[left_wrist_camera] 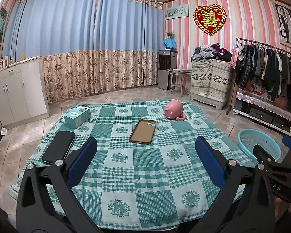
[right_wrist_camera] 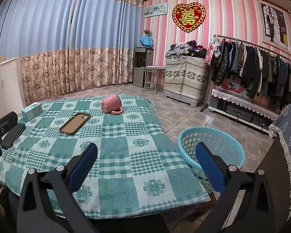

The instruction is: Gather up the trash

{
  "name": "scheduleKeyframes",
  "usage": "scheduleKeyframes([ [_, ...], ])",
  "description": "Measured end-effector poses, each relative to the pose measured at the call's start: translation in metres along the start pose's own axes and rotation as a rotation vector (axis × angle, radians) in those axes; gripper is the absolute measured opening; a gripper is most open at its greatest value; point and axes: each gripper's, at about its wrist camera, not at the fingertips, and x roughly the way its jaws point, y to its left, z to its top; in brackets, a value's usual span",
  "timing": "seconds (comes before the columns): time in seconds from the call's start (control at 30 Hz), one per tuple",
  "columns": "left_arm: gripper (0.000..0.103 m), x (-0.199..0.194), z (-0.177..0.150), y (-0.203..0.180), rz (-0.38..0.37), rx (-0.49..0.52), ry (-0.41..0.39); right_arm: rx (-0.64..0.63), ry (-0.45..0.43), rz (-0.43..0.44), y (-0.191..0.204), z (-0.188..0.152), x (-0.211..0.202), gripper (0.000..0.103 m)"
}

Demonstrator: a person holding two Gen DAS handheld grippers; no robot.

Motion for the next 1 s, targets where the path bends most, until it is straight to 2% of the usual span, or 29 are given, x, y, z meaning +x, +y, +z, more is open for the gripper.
scheduleKeyframes([
  [0.57,0.098,-0.001,0.001,0.000,0.005,0.014,-0.007,0.005,-0.027,-0.001,-0.003,0.009,-0.002,0.099],
  [1.0,0.098,-0.007,0.006,0.003,0.000,0.016,-0.022,-0.007,-0.016,0.007,-0.001,0.010,0.003,0.098],
])
